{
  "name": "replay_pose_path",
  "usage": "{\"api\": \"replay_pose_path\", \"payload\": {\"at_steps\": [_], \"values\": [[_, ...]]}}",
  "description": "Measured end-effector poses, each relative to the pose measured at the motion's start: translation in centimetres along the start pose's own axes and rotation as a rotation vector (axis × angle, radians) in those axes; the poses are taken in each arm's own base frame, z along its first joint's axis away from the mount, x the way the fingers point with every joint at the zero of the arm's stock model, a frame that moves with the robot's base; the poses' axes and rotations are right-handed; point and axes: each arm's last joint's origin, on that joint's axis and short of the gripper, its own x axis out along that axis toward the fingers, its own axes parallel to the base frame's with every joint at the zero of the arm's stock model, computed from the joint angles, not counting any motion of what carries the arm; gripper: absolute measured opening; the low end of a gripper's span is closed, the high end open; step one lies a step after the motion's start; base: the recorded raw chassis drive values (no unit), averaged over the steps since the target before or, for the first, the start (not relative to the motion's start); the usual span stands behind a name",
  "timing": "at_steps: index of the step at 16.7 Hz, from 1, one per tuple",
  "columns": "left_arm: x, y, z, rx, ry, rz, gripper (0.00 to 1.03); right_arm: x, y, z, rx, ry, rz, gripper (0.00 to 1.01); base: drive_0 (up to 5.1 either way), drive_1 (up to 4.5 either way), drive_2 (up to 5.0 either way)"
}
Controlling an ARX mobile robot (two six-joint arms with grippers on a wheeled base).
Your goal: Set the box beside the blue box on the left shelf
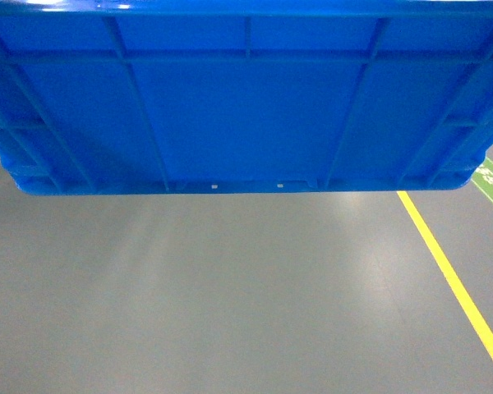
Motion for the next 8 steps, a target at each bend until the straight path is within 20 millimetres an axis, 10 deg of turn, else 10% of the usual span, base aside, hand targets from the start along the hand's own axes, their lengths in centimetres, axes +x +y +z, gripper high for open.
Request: {"api": "replay_pose_path", "payload": {"at_steps": [8], "values": [[0.01, 0.05, -0.01, 0.000, 0.000, 0.003, 0.09, 0.01, 0.02, 0.01, 0.000, -0.002, 0.003, 0.10, 0.1, 4.15, -4.0]]}}
